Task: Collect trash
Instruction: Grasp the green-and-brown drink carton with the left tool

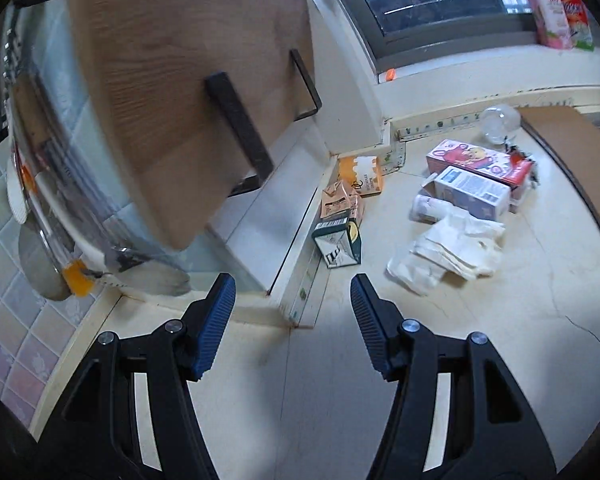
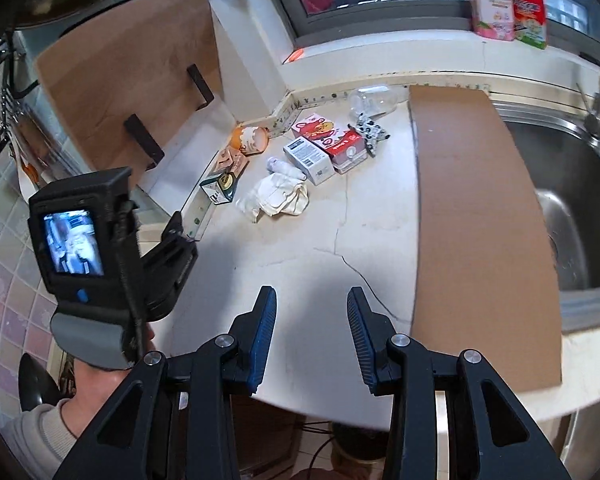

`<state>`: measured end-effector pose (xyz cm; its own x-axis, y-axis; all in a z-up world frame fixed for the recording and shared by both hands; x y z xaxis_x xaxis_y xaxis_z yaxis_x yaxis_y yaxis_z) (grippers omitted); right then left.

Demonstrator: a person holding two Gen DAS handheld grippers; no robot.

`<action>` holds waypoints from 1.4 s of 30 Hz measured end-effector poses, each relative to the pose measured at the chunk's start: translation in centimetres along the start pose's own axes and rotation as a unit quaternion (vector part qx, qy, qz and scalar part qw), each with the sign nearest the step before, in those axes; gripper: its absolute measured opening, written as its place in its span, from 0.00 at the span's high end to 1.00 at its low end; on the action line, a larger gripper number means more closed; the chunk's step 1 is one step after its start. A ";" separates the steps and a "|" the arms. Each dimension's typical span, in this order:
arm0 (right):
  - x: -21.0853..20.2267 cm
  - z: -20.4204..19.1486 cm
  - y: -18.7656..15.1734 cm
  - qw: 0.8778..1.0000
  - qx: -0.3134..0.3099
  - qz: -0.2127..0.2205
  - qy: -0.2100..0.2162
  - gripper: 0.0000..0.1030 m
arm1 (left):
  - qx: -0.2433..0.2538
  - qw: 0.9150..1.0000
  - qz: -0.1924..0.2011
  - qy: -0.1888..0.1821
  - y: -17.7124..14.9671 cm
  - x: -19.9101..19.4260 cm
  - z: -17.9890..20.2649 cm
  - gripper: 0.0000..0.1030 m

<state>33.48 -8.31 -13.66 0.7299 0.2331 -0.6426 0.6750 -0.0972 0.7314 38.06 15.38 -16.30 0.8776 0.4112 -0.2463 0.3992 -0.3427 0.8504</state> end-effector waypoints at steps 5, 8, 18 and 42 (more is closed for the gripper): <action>5.0 0.5 1.4 0.999 -0.014 -0.017 0.025 0.64 | 0.009 0.999 -0.019 0.030 0.0 3.7 1.9 0.45; 8.0 0.9 2.7 0.998 -0.024 -0.028 0.046 0.64 | -0.007 0.998 -0.050 0.041 -0.5 6.3 2.7 0.44; 15.5 1.5 5.0 0.993 -0.037 -0.059 0.096 0.64 | -0.032 0.991 -0.105 0.079 -1.5 11.6 4.2 0.45; 17.6 2.8 3.9 0.990 -0.014 -0.075 0.120 0.64 | -0.073 0.985 -0.151 0.026 -1.4 16.6 7.1 0.52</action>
Point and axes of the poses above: each gripper's, at about its wrist camera, not at the fingertips, and x roughly the way its jaws point, z to its right, y to its top, the point moved 8 cm from there along x, roughly the way its jaws point, and after that the axes turned 15 degrees about z, right-handed, at the moved point
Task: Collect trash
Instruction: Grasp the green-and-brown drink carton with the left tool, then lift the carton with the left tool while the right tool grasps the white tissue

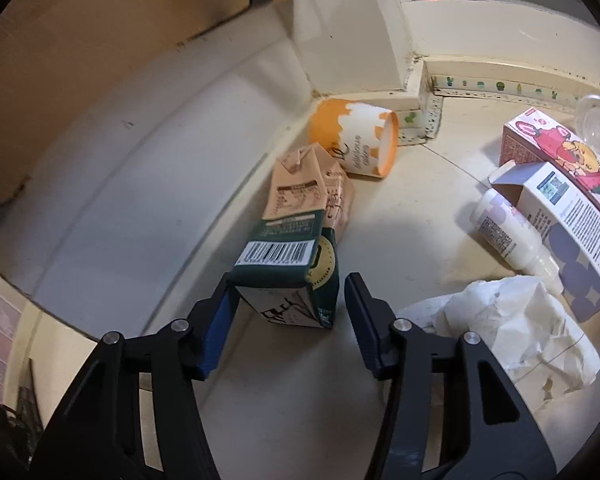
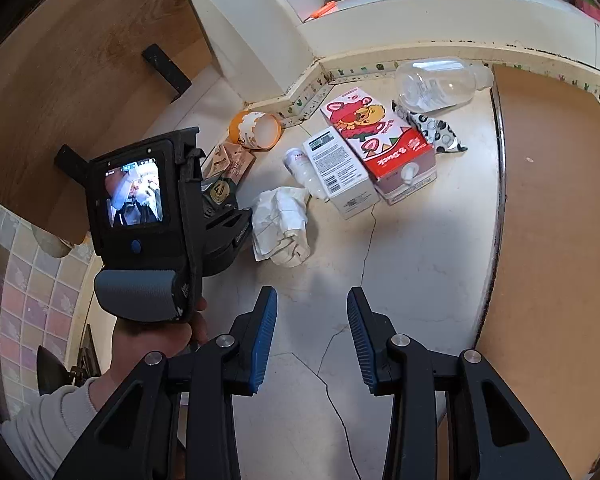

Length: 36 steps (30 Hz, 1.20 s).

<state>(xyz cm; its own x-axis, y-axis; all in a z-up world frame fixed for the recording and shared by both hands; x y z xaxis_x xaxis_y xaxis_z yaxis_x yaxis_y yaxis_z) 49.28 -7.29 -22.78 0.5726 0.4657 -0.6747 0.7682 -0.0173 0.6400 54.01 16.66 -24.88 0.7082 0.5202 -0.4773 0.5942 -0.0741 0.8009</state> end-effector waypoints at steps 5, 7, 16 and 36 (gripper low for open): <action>0.5 0.0 -0.1 1.000 0.001 -0.001 -0.001 0.64 | -0.004 1.000 -0.006 -0.014 0.4 0.4 1.0 0.52; 0.7 0.0 0.0 1.000 0.002 -0.001 0.000 0.64 | -0.002 1.000 -0.005 -0.009 0.7 0.5 1.2 0.52; 3.0 0.0 1.5 1.000 0.023 0.002 0.014 0.64 | -0.009 0.999 -0.028 -0.013 1.3 2.2 1.4 0.64; 11.8 -0.1 2.9 0.999 0.037 -0.021 0.022 0.55 | -0.010 0.998 -0.028 -0.061 -2.7 -4.5 0.5 0.67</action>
Point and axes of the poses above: each gripper's, at about its wrist camera, not at the fingertips, and x roughly the way its jaws point, z to its right, y to its top, the point moved 8 cm from there along x, roughly the way its jaws point, and after that the axes turned 15 degrees about z, right-handed, at the moved point
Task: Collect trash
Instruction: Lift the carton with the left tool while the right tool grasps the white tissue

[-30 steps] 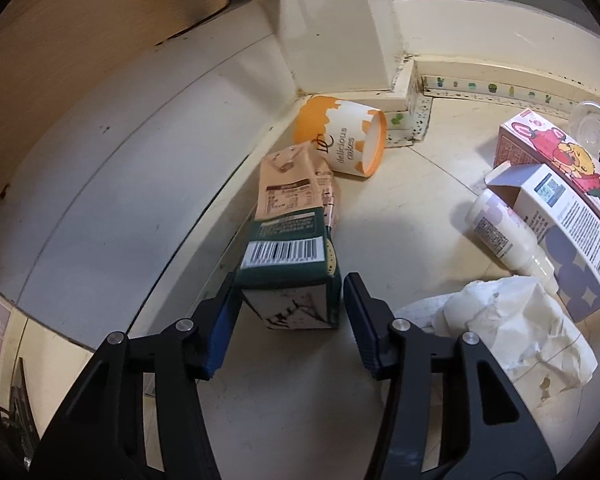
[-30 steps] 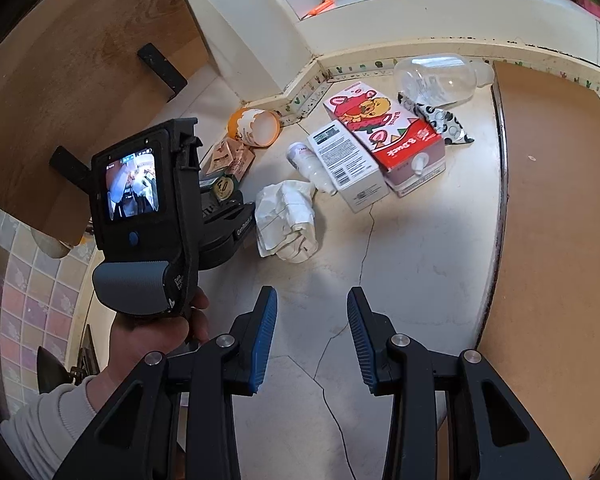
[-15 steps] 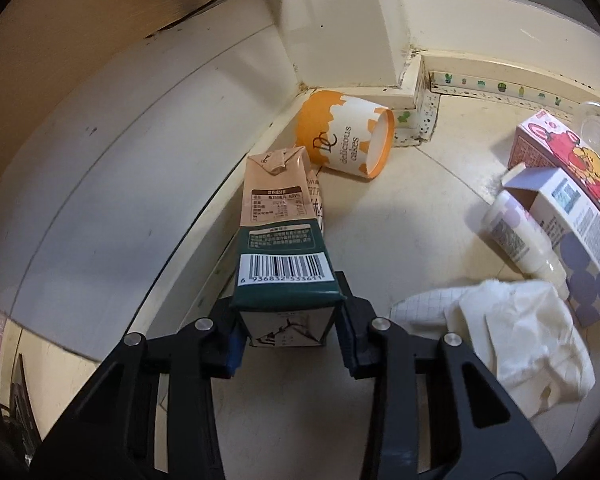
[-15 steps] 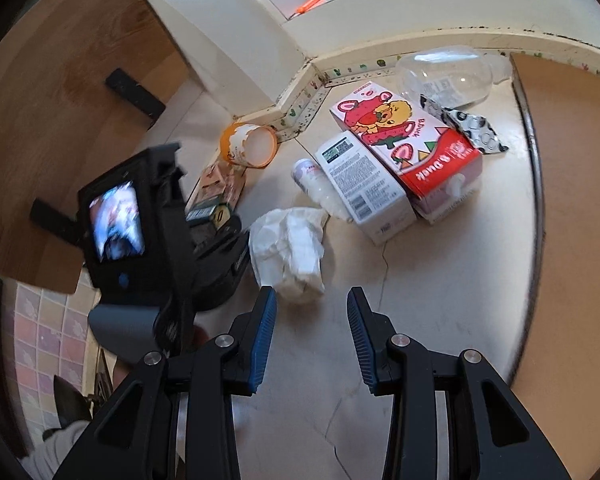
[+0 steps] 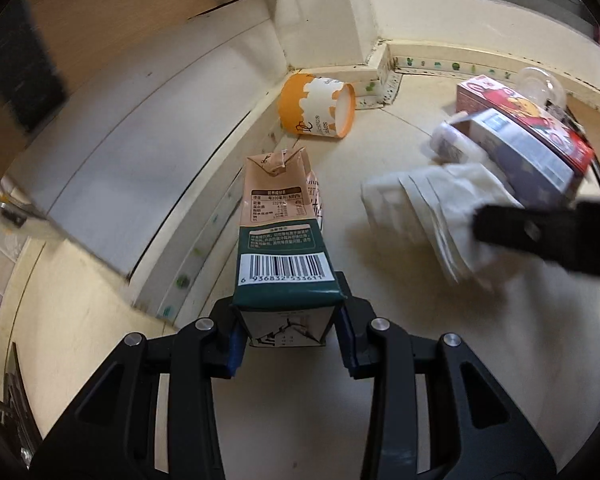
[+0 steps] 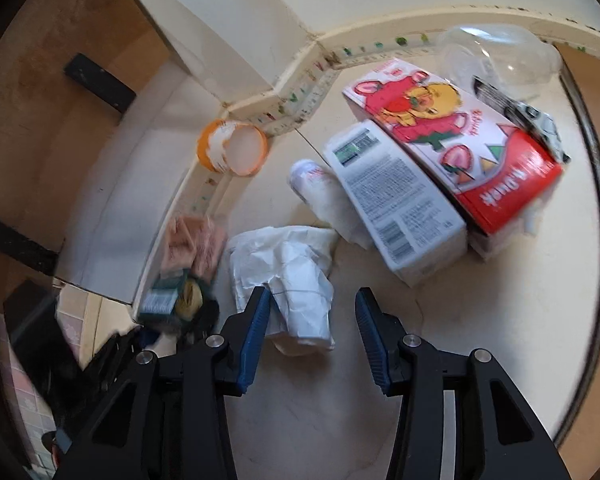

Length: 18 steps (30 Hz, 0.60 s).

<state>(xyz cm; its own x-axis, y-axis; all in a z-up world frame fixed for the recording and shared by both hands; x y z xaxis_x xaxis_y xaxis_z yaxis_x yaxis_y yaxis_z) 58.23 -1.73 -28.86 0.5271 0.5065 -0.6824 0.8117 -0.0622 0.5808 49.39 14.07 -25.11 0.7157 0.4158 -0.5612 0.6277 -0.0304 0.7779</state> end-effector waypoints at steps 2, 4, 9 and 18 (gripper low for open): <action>0.3 -0.2 0.0 1.000 -0.007 0.002 -0.002 0.57 | -0.002 1.000 0.000 -0.004 -0.3 -0.7 -0.2 0.67; 0.6 -0.7 -0.2 1.000 -0.012 0.000 0.005 0.72 | -0.002 1.000 0.002 -0.009 -0.5 -1.7 -0.4 0.67; 0.1 -1.7 -0.5 0.999 -0.032 0.009 -0.001 0.81 | 0.000 1.000 0.007 -0.023 -1.2 -4.3 -1.0 0.67; -5.5 -3.7 -2.8 0.998 -0.047 0.032 -0.018 0.81 | 0.011 0.997 0.017 -0.068 -1.8 -10.0 -2.7 0.67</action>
Point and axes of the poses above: each gripper's, at about its wrist camera, not at the fingertips, and x roughly the way its jaws point, z to its right, y to its top, the point moved 8 cm from there along x, roughly the way its jaws point, and after that the axes turned 15 degrees about z, right-handed, at the moved point
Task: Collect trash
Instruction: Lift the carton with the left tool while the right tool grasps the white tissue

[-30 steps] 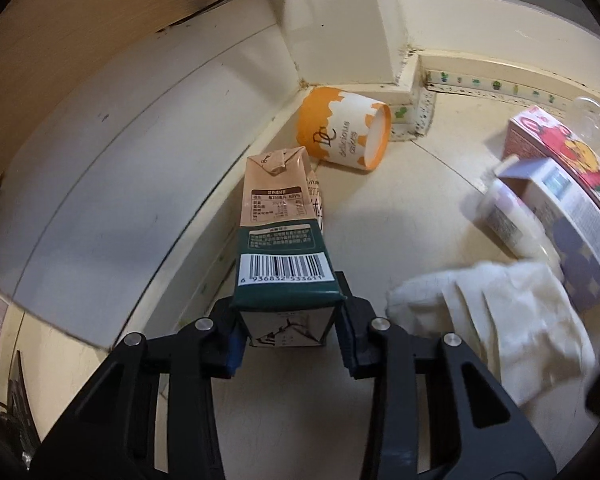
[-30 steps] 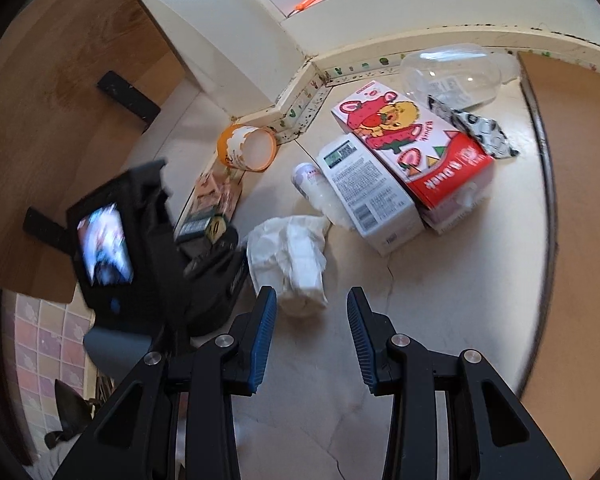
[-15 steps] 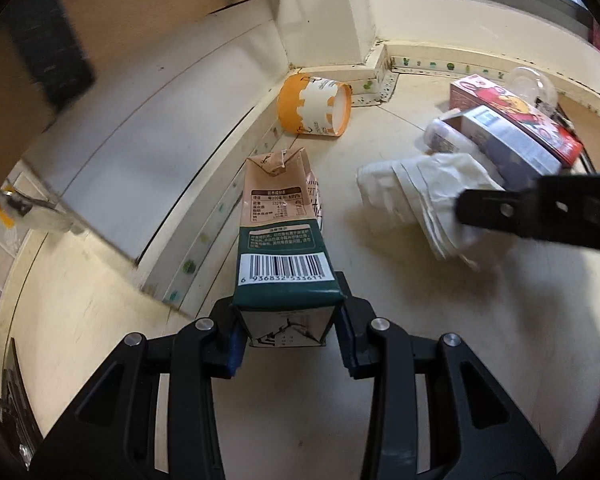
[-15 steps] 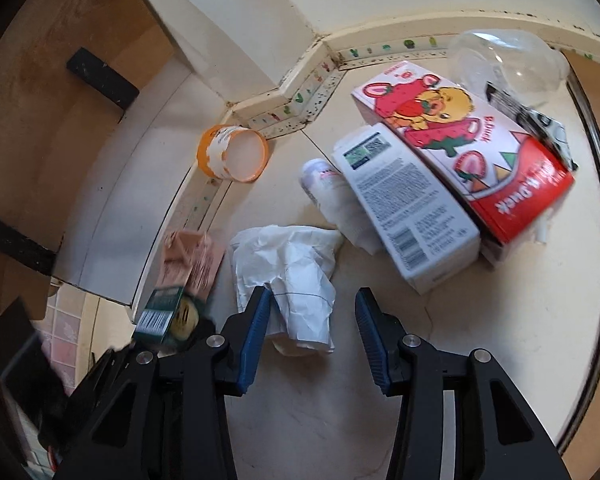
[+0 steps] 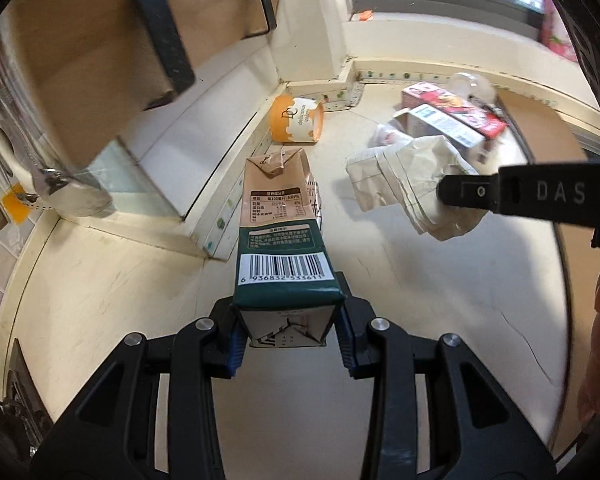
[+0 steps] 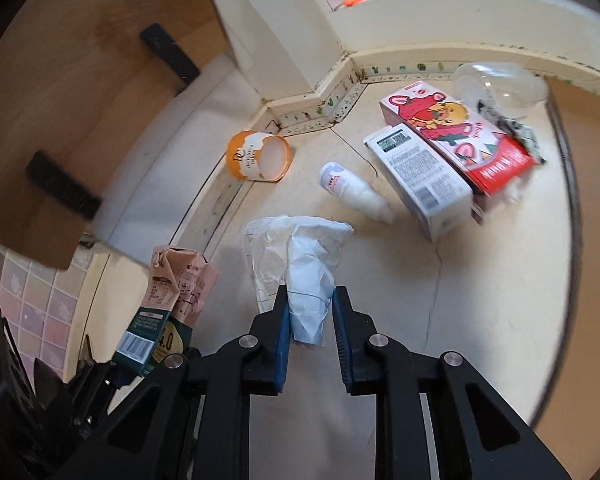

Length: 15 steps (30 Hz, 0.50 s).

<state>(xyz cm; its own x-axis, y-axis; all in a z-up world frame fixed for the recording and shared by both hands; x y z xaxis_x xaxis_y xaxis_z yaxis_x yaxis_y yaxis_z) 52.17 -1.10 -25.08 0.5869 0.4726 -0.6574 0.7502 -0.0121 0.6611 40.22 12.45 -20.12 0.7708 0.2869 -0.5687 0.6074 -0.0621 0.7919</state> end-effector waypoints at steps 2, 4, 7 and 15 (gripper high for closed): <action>-1.8 -0.6 -0.9 1.000 -0.001 0.007 -0.007 0.81 | 0.005 1.000 0.005 -0.016 -0.4 -2.1 -0.2 0.67; -3.6 -1.2 -1.8 1.000 -0.001 0.017 -0.016 0.81 | 0.012 0.999 0.011 -0.031 -0.9 -4.4 -0.4 0.67; -6.5 -2.0 -3.7 0.999 0.006 0.032 -0.031 0.81 | 0.029 0.998 0.021 -0.059 -1.9 -7.4 -0.2 0.67; -15.0 -4.9 -10.3 0.995 0.025 0.071 -0.063 0.81 | 0.060 0.990 0.049 -0.119 -4.3 -15.3 -0.2 0.67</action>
<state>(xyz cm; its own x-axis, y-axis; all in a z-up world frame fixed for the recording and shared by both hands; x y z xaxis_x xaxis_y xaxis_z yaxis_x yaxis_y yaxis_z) 34.14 -3.73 -20.21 0.7194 0.3479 -0.6012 0.6694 -0.1161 0.7338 25.78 8.49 -14.73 0.8423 0.0417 -0.5375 0.5343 -0.1966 0.8221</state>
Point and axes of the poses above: each gripper's, at about its wrist camera, not at the fingertips, and x roughly the way its jaws point, z to its right, y to its top, the point moved 8 cm from there along x, roughly the way its jaws point, and after that the axes turned 15 degrees about z, right-handed, at the moved point
